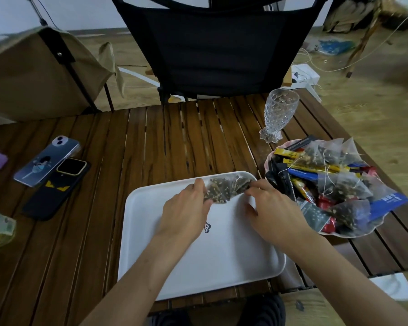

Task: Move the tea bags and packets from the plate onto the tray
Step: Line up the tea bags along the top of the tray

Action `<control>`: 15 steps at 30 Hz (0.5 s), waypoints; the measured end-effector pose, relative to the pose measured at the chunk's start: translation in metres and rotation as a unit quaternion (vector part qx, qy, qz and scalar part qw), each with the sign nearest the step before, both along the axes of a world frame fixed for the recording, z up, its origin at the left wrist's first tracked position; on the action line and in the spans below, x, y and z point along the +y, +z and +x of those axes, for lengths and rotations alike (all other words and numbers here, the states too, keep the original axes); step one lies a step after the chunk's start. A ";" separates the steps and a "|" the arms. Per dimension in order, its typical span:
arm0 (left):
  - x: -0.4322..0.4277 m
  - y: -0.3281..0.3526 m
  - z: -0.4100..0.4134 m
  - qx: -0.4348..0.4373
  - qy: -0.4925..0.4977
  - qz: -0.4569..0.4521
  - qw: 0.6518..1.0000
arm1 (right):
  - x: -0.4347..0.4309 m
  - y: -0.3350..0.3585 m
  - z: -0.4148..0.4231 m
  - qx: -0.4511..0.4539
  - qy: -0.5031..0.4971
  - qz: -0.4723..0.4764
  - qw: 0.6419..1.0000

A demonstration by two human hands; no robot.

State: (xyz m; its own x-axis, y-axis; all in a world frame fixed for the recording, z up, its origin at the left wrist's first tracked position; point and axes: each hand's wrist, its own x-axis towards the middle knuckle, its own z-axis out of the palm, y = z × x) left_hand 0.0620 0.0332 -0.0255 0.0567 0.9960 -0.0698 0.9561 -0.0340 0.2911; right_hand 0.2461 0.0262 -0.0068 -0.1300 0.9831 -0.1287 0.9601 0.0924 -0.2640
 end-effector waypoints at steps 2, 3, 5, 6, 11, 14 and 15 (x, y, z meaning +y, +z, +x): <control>0.003 -0.005 0.002 -0.012 0.011 0.010 1.000 | 0.000 -0.001 -0.001 -0.010 0.004 -0.004 1.000; 0.004 -0.007 0.003 -0.013 0.014 0.015 1.000 | -0.001 -0.002 -0.002 -0.016 0.005 -0.004 1.000; 0.005 -0.009 0.006 -0.016 0.016 0.025 0.999 | -0.001 -0.003 -0.003 -0.022 0.007 -0.002 1.000; 0.005 -0.010 0.007 -0.020 0.016 0.028 0.999 | -0.001 -0.003 -0.003 -0.022 0.008 0.000 1.000; 0.007 -0.011 0.007 -0.064 0.025 0.025 0.997 | -0.003 -0.002 -0.001 -0.020 0.004 0.009 1.000; 0.006 -0.010 0.007 -0.108 0.024 0.022 0.994 | -0.006 -0.001 -0.001 -0.014 0.006 0.016 1.000; 0.006 -0.009 0.007 -0.118 0.021 0.017 0.993 | -0.007 -0.001 0.000 -0.013 0.007 0.019 1.000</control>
State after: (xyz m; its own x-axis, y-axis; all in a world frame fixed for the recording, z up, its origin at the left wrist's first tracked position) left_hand 0.0686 0.0394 -0.0341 0.0268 0.9993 -0.0265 0.8623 -0.0097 0.5064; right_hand 0.2457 0.0191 -0.0076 -0.1409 0.9855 -0.0944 0.9652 0.1155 -0.2348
